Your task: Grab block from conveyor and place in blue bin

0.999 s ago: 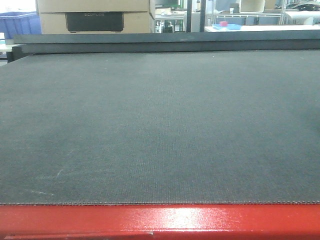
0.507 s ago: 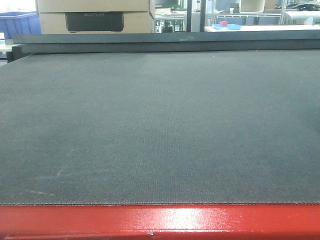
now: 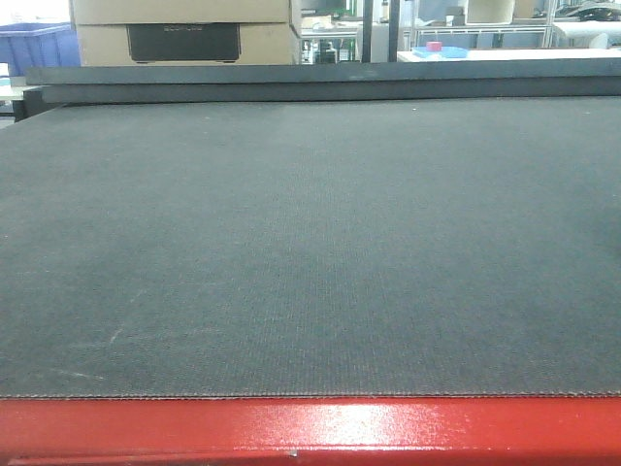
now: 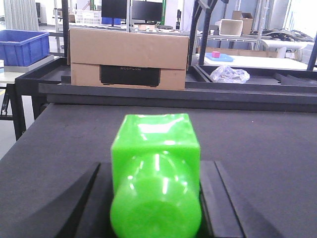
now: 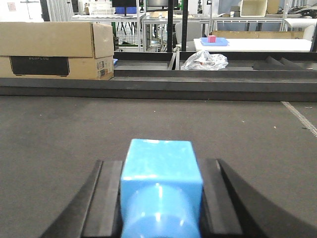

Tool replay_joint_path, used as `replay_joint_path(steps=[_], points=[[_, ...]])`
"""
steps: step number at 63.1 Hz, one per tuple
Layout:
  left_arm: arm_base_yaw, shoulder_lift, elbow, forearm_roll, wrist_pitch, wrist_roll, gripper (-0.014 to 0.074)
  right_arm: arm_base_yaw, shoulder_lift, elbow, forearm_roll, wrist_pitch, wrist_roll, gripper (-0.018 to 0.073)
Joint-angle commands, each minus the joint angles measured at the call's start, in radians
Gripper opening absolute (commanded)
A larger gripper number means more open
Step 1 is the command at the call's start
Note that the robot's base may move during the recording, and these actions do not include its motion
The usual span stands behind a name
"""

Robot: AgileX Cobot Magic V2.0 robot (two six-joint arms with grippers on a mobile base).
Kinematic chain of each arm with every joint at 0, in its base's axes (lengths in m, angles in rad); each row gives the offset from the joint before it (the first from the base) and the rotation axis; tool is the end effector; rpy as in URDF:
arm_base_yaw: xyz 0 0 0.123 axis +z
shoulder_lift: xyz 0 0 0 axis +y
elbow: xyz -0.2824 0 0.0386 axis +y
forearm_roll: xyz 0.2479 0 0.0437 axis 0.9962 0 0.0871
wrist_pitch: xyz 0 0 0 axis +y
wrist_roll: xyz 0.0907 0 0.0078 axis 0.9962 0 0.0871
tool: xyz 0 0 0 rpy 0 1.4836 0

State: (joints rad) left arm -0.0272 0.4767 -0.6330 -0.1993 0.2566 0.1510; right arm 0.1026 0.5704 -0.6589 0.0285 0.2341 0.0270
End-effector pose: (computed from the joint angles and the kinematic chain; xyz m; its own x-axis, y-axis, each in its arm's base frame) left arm 0.0956 -0.0072 0.3678 -0.0115 -0.0416 -0.9991 0.0770 0.9961 -0.0423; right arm 0.1164 0.0126 0.3680 -0.0638 0.0484 -0.9968 -0.1056 0.9929 0.0550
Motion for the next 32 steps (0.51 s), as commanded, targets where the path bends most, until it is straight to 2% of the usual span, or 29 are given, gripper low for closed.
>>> replay_joint_path(steps=[1, 32], points=[[-0.007, -0.006, 0.002, 0.001, -0.020, 0.002, -0.0111, -0.001, -0.005, 0.001, -0.006, -0.026, -0.002, -0.0162], [-0.021, -0.006, 0.002, 0.001, -0.020, 0.002, -0.0111, -0.001, -0.005, 0.001, -0.006, -0.026, -0.002, -0.0162]])
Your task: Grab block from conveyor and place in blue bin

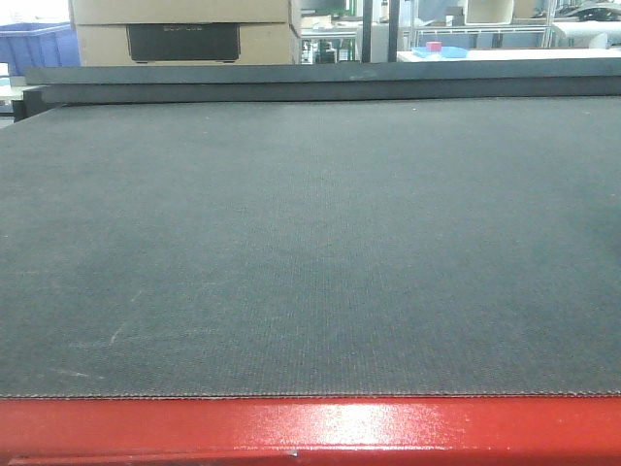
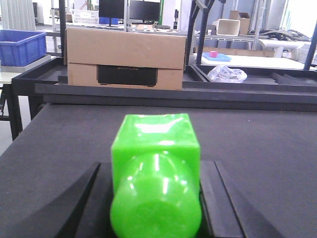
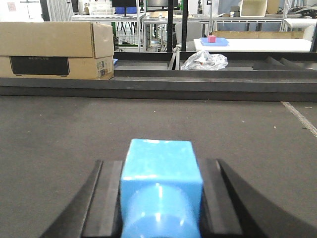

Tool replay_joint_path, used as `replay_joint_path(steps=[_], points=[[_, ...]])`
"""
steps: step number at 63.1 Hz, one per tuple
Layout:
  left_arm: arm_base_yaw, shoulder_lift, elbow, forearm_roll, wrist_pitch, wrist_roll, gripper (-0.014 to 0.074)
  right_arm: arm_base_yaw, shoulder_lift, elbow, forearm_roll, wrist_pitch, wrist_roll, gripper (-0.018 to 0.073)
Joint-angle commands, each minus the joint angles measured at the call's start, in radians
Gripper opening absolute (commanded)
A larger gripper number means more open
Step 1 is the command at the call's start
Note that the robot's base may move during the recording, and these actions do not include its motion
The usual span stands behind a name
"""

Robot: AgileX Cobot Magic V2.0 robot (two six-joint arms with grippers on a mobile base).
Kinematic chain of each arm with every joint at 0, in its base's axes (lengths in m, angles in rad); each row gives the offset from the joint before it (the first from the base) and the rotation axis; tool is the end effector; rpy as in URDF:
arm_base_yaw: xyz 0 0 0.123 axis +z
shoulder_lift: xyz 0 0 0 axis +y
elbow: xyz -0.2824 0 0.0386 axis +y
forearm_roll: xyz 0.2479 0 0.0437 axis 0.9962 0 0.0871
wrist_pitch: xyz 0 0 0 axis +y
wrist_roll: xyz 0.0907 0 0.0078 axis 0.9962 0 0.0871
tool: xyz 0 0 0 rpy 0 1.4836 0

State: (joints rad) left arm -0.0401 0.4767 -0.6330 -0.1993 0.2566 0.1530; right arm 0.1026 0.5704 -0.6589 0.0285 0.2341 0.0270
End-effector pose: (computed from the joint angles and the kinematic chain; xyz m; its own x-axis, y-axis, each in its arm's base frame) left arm 0.0955 -0.0084 0.3678 -0.0118 -0.0394 -0.9992 0.0898 0.9951 -0.0403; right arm 0.1164 0.0126 0.3680 -0.0638 0.0484 -0.9968 -0.1056 0.9929 0.0550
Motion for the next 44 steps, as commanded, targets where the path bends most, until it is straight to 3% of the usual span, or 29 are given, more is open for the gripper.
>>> replay_joint_path(steps=[1, 44], points=[[-0.008, -0.006, 0.002, 0.001, -0.020, 0.000, -0.0111, -0.001, -0.005, 0.001, -0.006, -0.026, -0.002, -0.0162], [-0.008, -0.006, 0.002, 0.001, -0.020, 0.000, -0.0111, -0.001, -0.005, 0.001, -0.006, -0.026, -0.002, -0.0162]])
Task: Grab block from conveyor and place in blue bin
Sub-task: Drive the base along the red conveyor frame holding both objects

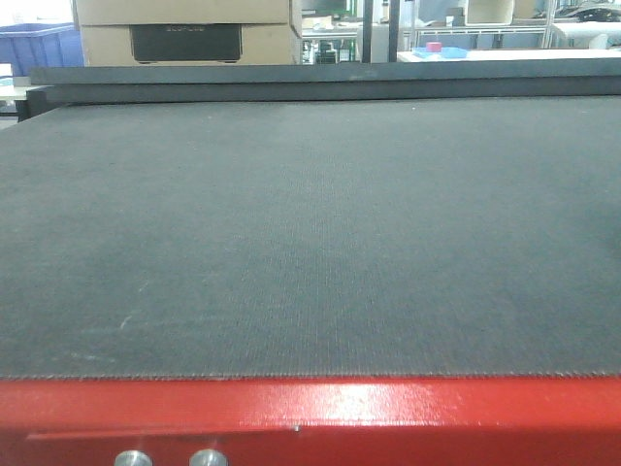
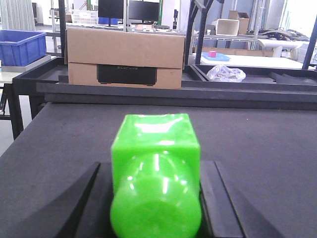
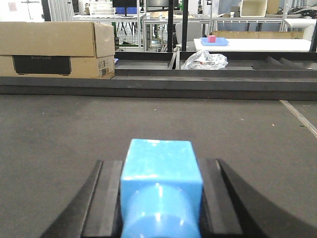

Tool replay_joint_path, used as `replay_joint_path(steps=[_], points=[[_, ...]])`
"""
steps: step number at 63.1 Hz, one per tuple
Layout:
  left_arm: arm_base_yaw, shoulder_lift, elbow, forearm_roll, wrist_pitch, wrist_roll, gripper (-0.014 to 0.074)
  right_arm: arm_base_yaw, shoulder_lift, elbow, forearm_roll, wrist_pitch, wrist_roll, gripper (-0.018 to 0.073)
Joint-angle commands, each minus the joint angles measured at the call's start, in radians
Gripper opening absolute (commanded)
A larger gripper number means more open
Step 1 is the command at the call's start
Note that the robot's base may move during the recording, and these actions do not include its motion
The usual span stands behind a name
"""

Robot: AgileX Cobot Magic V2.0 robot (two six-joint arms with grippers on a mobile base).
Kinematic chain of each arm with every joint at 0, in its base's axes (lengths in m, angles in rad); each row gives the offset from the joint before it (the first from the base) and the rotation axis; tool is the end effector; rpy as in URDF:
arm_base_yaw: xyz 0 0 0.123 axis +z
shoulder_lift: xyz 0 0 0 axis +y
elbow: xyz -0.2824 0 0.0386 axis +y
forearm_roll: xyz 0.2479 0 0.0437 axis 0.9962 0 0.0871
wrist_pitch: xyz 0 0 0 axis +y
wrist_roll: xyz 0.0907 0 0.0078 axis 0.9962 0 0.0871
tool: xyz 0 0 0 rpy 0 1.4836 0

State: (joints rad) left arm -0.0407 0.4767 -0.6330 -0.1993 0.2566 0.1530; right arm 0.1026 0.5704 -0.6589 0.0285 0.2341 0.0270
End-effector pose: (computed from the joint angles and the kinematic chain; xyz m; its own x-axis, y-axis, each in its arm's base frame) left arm 0.0955 -0.0085 0.3678 -0.0119 -0.0394 -0.9992 0.0904 0.9951 -0.0403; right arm 0.1164 0.0126 0.3680 -0.0638 0.0484 -0.9968 -0.1056 0.9929 0.0550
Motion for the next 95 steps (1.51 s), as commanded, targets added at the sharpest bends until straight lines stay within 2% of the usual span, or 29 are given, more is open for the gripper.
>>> replay_joint_path(steps=[1, 95], points=[[-0.007, -0.006, 0.002, 0.001, -0.020, 0.000, -0.0111, -0.001, -0.005, 0.001, -0.006, -0.026, -0.002, -0.0162], [-0.005, -0.006, 0.002, 0.001, -0.020, 0.000, -0.0111, -0.001, -0.005, 0.001, -0.006, -0.026, -0.002, -0.0162]])
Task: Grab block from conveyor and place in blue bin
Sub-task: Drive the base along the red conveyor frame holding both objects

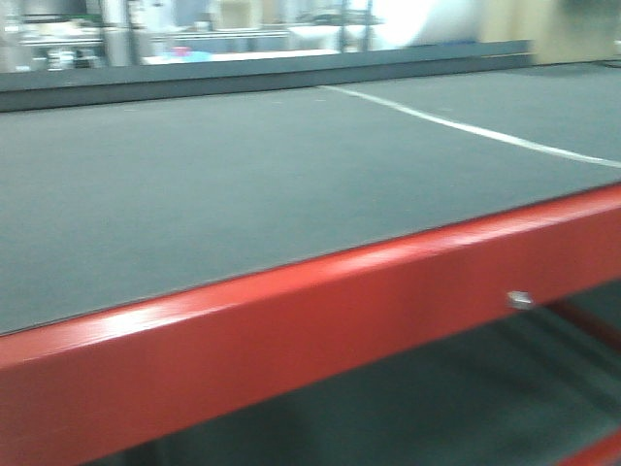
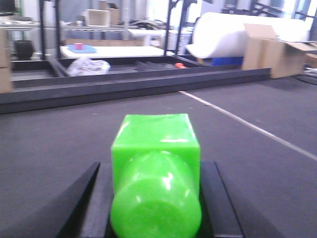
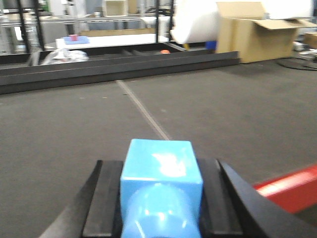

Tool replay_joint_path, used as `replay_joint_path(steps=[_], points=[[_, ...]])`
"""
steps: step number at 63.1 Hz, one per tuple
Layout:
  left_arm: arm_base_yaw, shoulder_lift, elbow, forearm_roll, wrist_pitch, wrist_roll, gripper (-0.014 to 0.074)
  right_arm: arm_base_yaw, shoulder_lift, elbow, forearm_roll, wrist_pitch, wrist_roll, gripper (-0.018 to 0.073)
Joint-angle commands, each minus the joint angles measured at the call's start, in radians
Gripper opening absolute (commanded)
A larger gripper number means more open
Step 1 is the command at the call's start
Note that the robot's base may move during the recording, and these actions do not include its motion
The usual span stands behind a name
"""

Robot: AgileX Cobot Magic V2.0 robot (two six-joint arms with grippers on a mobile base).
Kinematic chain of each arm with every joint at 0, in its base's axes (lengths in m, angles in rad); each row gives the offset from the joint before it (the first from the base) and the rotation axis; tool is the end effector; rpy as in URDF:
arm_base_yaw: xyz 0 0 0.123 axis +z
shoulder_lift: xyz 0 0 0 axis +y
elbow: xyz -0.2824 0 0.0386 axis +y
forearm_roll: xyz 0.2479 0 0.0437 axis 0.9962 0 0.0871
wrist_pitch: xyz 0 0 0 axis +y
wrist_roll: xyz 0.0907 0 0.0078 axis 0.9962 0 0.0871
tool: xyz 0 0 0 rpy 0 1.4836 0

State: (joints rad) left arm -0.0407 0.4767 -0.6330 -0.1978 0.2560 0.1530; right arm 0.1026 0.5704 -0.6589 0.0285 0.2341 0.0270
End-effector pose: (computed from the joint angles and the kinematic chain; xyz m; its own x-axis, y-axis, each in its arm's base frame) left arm 0.0955 -0.0084 0.3678 -0.0112 -0.0380 -0.9992 0.0900 0.9952 -0.0389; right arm 0.1164 0.0126 0.3680 -0.0638 0.0484 -0.9968 -0.1056 0.9929 0.0550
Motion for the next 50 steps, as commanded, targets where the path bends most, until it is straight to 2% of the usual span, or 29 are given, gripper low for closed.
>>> replay_joint_path(steps=[1, 50], points=[[-0.005, -0.006, 0.002, 0.000, -0.019, 0.000, -0.0111, -0.001, -0.005, 0.001, -0.006, -0.026, -0.002, -0.0162], [-0.005, -0.006, 0.002, 0.000, -0.019, 0.000, -0.0111, -0.001, -0.005, 0.001, -0.006, -0.026, -0.002, -0.0162]])
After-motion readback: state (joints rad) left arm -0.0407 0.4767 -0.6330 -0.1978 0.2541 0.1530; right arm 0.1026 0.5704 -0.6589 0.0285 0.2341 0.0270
